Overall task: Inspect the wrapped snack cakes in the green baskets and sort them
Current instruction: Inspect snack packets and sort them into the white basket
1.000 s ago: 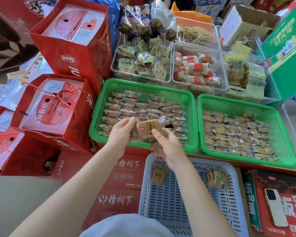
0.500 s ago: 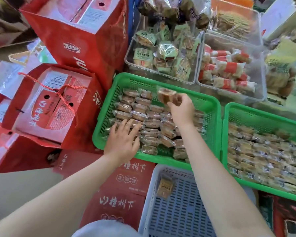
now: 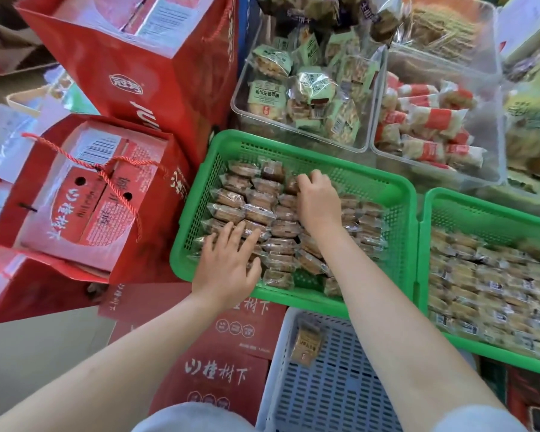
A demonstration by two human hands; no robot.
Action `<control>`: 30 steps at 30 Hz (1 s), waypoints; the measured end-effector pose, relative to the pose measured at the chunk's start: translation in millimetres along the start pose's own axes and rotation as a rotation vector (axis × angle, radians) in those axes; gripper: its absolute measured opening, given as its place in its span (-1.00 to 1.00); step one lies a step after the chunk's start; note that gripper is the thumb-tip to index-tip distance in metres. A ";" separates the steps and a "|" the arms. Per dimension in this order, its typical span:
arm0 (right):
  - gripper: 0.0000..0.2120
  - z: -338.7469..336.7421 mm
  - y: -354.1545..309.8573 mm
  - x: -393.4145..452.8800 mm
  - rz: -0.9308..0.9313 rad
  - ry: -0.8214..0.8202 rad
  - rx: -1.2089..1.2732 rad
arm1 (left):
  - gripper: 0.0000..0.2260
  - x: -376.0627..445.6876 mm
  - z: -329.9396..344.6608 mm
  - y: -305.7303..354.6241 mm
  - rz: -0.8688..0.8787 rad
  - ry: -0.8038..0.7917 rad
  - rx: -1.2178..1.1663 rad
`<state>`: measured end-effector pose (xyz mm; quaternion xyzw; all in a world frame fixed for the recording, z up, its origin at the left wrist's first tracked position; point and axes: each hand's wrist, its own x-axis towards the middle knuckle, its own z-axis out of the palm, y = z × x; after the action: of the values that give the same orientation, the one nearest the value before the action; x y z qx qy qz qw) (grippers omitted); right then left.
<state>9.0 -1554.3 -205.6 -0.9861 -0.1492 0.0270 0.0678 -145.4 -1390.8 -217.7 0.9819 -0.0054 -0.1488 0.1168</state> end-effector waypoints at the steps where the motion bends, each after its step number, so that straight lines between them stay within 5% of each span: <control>1: -0.76 1.6 1.1 -1.0 -0.008 -0.018 -0.060 | -0.43 0.2 0.4 0.0 0.002 0.003 -0.003; 5: -0.57 -7.6 0.8 -5.8 -0.003 -0.269 -0.236 | -0.43 -1.5 0.2 -0.5 0.008 0.013 -0.018; 8: -0.46 -25.3 -11.5 -16.4 0.031 -0.231 -0.171 | -0.44 -1.8 -5.9 1.9 0.021 0.003 -0.069; 11: -0.64 -39.4 -31.7 -44.7 0.111 -0.123 0.149 | -0.49 -7.0 -11.4 -3.3 0.063 0.023 -0.148; 14: -0.78 -46.0 -56.3 -88.4 0.140 -0.383 0.415 | -0.53 -23.8 -8.3 -22.1 0.090 0.072 -0.150; 16: -0.80 -37.3 -68.5 -114.4 0.136 -0.513 0.409 | -0.52 -40.4 -2.6 -34.6 0.081 0.120 -0.114; 21: -0.78 -19.0 -85.6 -128.5 0.365 -0.425 0.394 | -0.42 -68.9 1.5 -46.8 0.145 0.064 -0.038; 30: -0.82 -5.7 -89.7 -106.5 0.479 -0.577 0.412 | -0.28 -67.9 4.7 -47.6 0.110 0.001 -0.048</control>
<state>-118.2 -1501.9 -183.7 -0.9108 0.0797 0.3459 0.2108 -212.8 -1342.5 -213.3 0.9772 -0.0555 -0.1416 0.1480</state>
